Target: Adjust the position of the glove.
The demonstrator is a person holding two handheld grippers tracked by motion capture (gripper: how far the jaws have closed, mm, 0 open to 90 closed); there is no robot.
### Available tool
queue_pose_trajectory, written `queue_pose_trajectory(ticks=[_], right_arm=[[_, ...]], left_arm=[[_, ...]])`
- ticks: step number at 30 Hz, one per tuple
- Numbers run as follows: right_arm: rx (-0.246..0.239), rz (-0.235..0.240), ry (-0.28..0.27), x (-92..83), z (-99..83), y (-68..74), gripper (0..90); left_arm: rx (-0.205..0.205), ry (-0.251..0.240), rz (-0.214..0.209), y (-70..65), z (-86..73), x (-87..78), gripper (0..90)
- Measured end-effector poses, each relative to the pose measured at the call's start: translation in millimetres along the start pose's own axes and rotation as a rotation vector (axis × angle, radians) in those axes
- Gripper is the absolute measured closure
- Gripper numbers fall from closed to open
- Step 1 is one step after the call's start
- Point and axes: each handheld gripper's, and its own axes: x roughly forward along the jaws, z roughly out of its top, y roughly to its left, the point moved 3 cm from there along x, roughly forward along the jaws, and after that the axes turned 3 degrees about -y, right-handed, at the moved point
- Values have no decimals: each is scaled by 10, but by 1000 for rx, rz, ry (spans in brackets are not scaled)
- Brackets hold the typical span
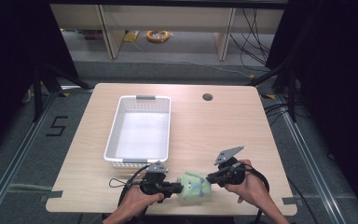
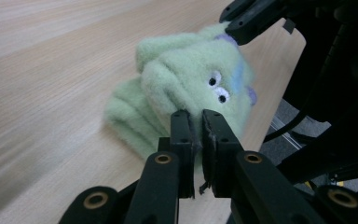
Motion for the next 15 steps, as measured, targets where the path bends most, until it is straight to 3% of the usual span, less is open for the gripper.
queue_pose_trajectory(ticks=[3,4,7,9,11,12,14,15], right_arm=[[19,9,9,74,-60,-26,840],[15,5,6,106,-87,-51,837],[63,19,-9,158,-152,-95,786],[100,-16,-34,152,-173,-128,669],[112,-31,-55,122,-179,-112,637],[143,-34,-52,76,-183,-71,607],[137,-34,-94,61,-187,-72,561],[151,-46,-86,35,-194,-63,536]], left_arm=[[-45,17,-8,68,-52,68,819],[-52,24,-16,81,-60,74,816],[-63,18,-13,106,-52,55,781],[-71,16,-12,113,-40,38,709],[-94,11,1,116,-35,32,616],[-99,14,-7,126,-31,25,579],[-115,7,20,145,-19,21,512],[-125,9,6,158,-16,23,481]])
